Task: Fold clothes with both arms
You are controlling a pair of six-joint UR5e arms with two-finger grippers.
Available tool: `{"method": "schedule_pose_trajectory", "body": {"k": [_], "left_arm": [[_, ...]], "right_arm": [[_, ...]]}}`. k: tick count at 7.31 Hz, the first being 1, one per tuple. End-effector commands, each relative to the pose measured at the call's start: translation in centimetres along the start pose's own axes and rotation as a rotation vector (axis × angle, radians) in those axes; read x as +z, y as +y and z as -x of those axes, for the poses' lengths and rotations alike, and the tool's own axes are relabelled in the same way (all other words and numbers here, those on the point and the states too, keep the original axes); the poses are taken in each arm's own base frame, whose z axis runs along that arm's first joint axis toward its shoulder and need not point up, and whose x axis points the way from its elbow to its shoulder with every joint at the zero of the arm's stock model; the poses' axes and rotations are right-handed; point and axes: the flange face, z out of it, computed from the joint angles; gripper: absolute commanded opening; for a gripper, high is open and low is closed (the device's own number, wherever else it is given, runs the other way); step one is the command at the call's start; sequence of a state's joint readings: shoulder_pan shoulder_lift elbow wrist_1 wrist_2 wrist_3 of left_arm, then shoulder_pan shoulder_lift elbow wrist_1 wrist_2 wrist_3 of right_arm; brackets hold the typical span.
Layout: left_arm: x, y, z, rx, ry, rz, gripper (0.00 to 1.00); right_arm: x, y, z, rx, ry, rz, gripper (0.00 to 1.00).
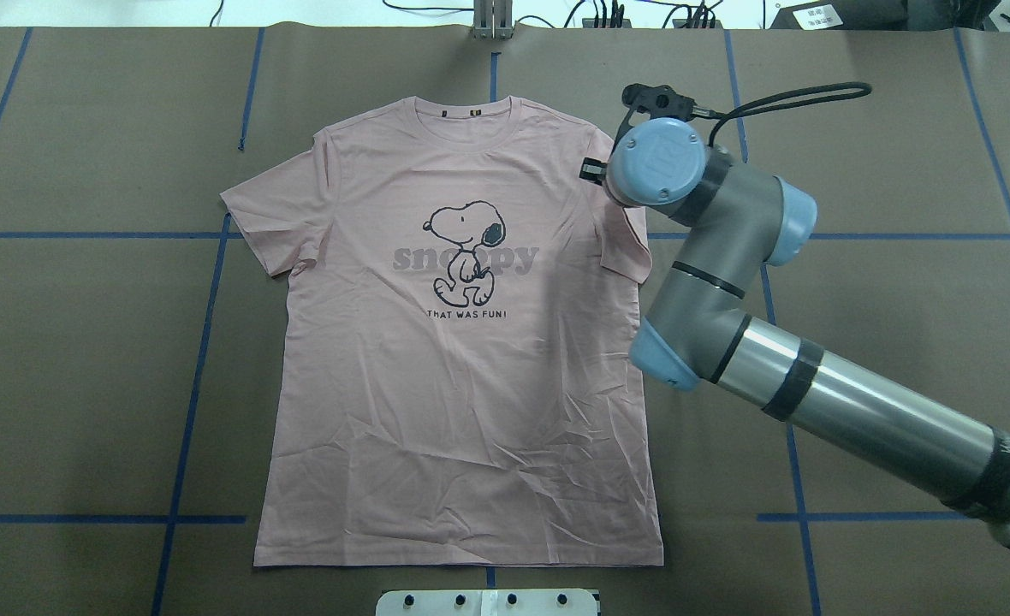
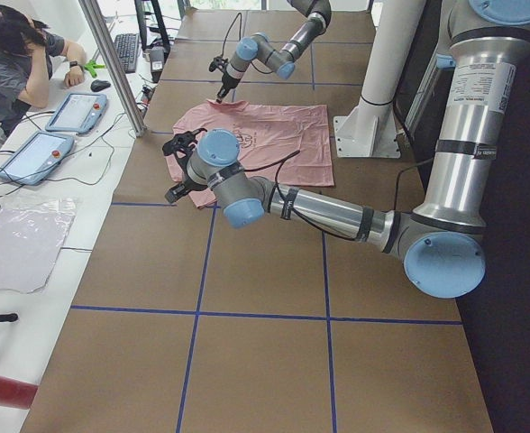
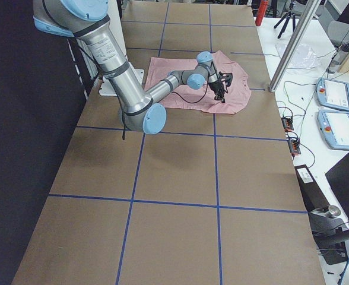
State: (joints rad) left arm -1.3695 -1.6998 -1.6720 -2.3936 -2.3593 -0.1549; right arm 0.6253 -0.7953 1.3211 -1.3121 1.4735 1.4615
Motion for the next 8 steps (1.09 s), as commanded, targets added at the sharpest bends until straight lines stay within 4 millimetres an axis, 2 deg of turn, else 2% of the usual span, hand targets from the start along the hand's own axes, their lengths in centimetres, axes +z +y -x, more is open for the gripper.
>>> {"method": "schedule_pose_trajectory", "body": {"k": [1, 2, 3, 4, 5, 6, 7, 8], "left_arm": [[0.0, 0.2, 0.1, -0.003, -0.002, 0.002, 1.0], [0.0, 0.2, 0.1, -0.004, -0.002, 0.003, 1.0], [0.0, 0.2, 0.1, -0.004, -0.004, 0.003, 1.0], [0.1, 0.1, 0.1, -0.004, -0.003, 0.003, 1.0], [0.2, 0.0, 0.0, -0.01, -0.001, 0.004, 1.0], [1.9, -0.2, -1.3, -0.088, 0.024, 0.02, 1.0], [5.0, -1.7, -4.1, -0.172, 0.074, 0.043, 1.0], [7.5, -3.8, -6.2, -0.239, 0.036, 0.023, 1.0]], "right_arm": [[0.4, 1.7, 3.5, -0.009, 0.017, -0.02, 0.0], [0.1, 1.8, 4.0, -0.014, 0.011, -0.018, 0.54], [-0.5, 2.1, 4.8, -0.018, -0.002, -0.016, 1.0], [-1.8, 1.5, 6.0, -0.023, -0.025, -0.012, 1.0], [-2.6, -1.1, 5.8, -0.048, -0.039, 0.021, 1.0], [-3.5, -5.0, 4.2, -0.089, -0.066, 0.111, 1.0], [-4.5, -9.0, 0.8, -0.111, -0.065, 0.15, 1.0], [-6.3, -12.5, -3.5, -0.207, -0.075, 0.175, 1.0]]}}
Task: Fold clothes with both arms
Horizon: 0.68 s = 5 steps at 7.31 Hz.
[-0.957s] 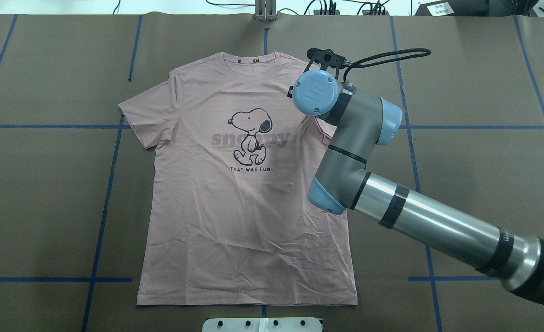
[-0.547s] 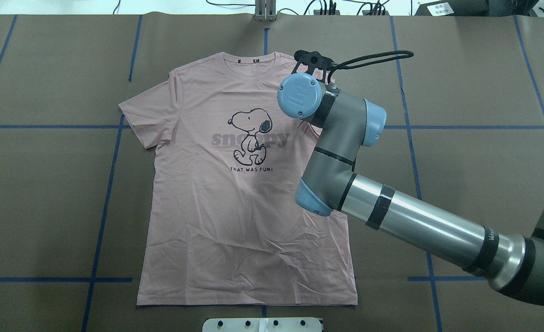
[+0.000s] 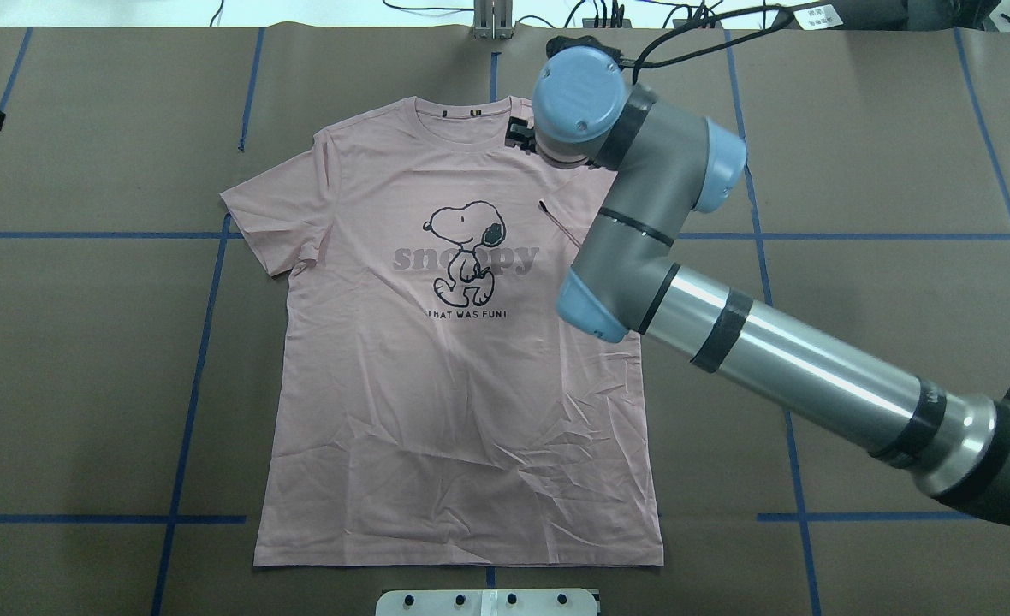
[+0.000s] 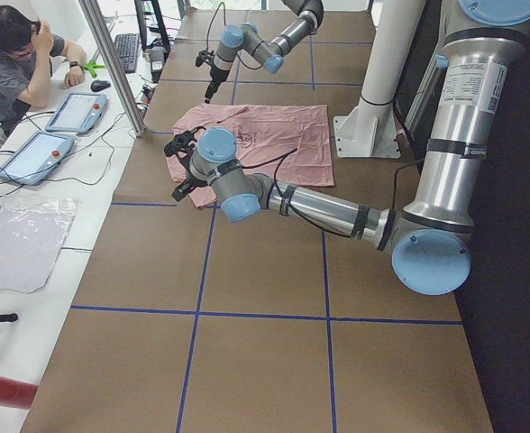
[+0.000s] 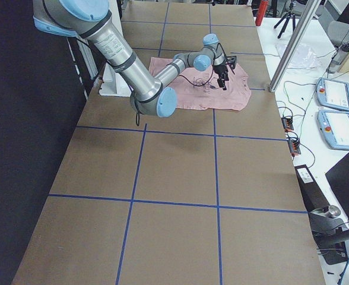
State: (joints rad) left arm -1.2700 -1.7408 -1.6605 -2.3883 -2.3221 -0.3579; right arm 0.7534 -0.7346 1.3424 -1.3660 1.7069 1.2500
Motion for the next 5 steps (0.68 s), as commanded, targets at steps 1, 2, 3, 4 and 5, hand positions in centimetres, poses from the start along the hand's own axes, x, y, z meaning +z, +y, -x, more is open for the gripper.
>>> {"method": "schedule_pose_trajectory", "body": {"k": [1, 2, 3, 4, 5], "left_arm": [[6.9, -3.3, -5.9, -0.149, -0.037, -0.026, 1.0], [11.0, -5.0, -7.6, -0.221, -0.048, -0.022, 0.93], [14.8, -5.8, -8.8, -0.289, -0.07, -0.012, 0.81], [18.2, -6.1, -9.8, -0.325, -0.13, -0.029, 0.76], [20.7, -5.8, -10.1, -0.356, -0.173, -0.036, 0.72]], "right_arm": [[-4.9, -5.6, -10.9, -0.145, -0.047, 0.082, 1.0], [-6.6, -7.3, -16.6, -0.202, -0.083, 0.119, 1.0], [-6.6, -7.5, -21.8, -0.26, -0.077, 0.135, 1.0], [-6.9, -7.5, -25.1, -0.291, -0.07, 0.131, 1.0], [-6.8, -7.0, -26.5, -0.299, -0.096, 0.125, 1.0]]}}
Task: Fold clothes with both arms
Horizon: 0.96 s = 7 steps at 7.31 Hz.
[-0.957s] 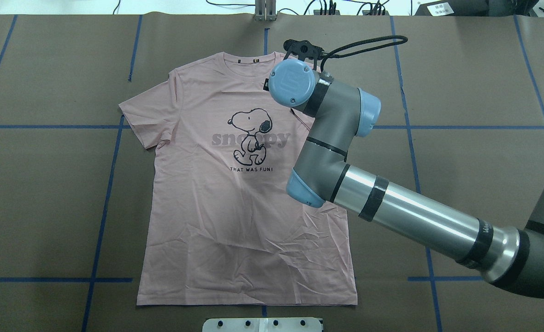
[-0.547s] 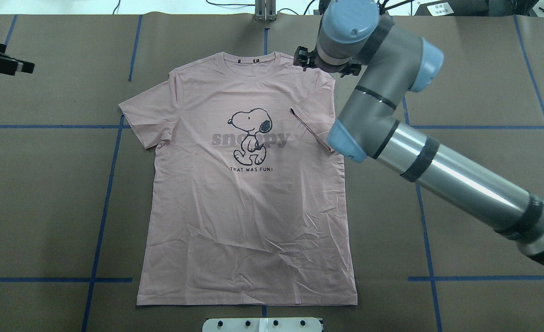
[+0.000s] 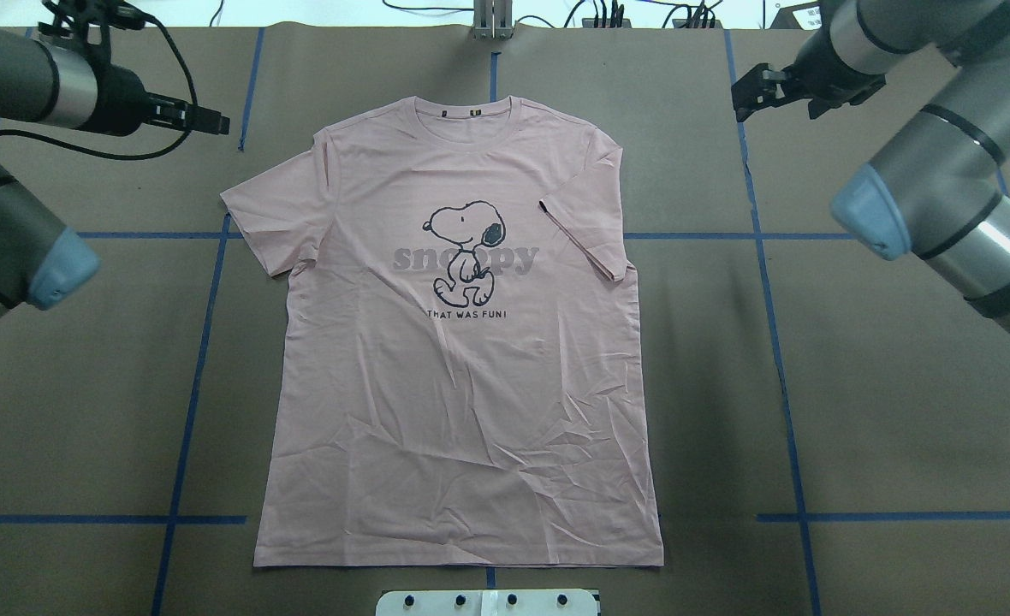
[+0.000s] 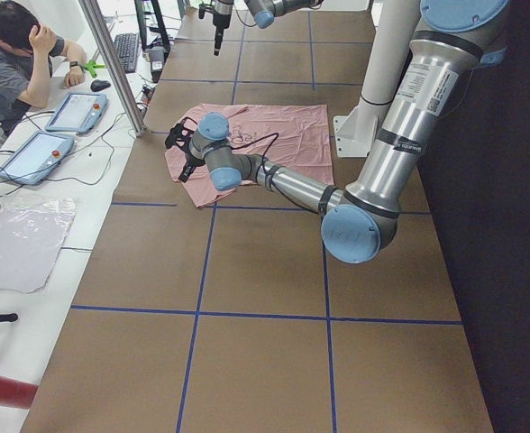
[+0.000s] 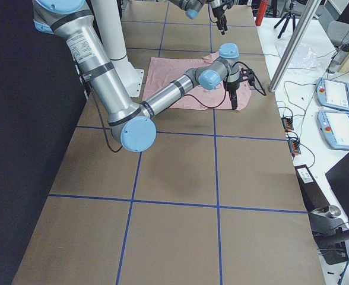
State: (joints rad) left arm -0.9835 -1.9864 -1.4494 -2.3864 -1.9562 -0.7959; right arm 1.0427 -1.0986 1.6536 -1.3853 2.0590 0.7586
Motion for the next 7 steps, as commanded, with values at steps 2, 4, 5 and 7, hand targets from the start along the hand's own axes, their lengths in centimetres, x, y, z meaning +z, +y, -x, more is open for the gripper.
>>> {"method": "schedule_pose_trajectory", "body": {"k": [2, 4, 5, 7], "left_arm": [[6.1, 1.7, -0.8, -0.048, -0.114, -0.022, 0.67], [8.2, 3.9, -1.3, -0.033, -0.147, -0.012, 0.65], [9.3, 5.0, -0.5, -0.031, -0.15, -0.003, 0.63], [10.6, 6.6, 1.7, -0.028, -0.146, -0.004, 0.63]], "right_arm": [[-0.2, 1.5, -3.2, -0.023, -0.023, -0.009, 1.0], [-0.1, 1.5, -3.3, -0.022, -0.021, -0.009, 1.0], [-0.1, 1.5, -3.3, -0.022, -0.021, -0.009, 1.0], [-0.1, 1.5, -3.4, -0.02, -0.019, -0.011, 1.0]]}}
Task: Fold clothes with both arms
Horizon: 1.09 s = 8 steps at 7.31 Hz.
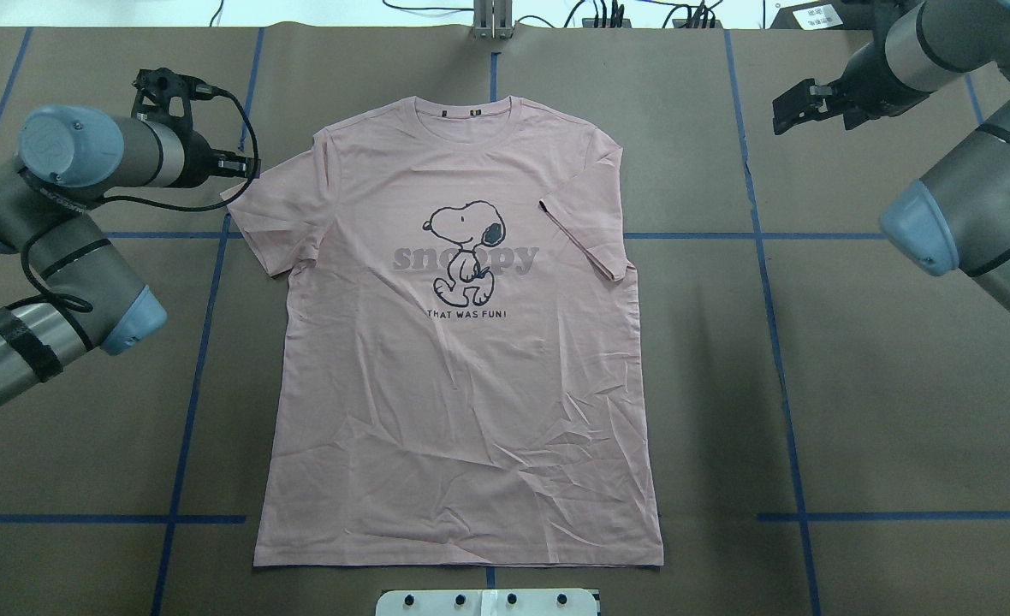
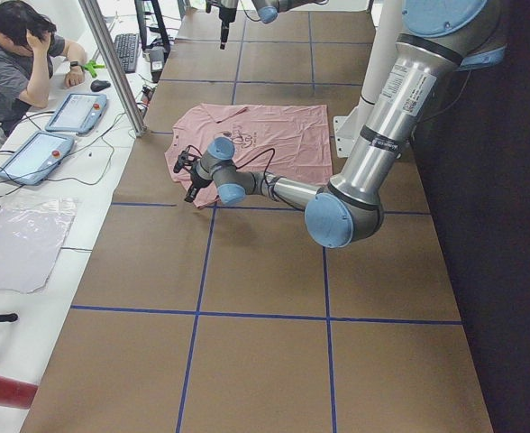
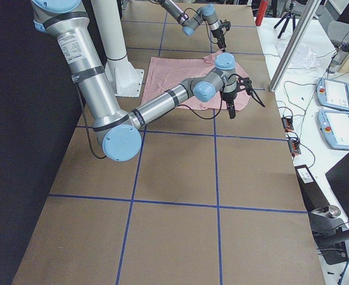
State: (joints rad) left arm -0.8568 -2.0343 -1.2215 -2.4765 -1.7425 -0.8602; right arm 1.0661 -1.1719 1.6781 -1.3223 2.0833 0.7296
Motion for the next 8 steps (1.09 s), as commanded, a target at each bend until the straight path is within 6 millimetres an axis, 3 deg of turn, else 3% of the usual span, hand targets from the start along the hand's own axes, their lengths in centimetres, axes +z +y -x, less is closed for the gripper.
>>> {"method": "schedule_pose_trajectory", "body": {"k": [1, 6, 8], "left_arm": [[0.9, 1.0, 1.0, 0.002, -0.002, 0.005, 0.62], [0.8, 2.1, 1.3, 0.004, 0.002, 0.018, 0.55], [0.5, 2.5, 1.5, 0.003, 0.004, 0.02, 0.43]], "right_arm": [[0.0, 0.0, 0.0, 0.001, 0.001, -0.001, 1.0], [0.2, 0.3, -0.4, 0.004, 0.007, 0.001, 1.0], [0.2, 0.3, -0.5, 0.004, 0.008, 0.002, 1.0]]}}
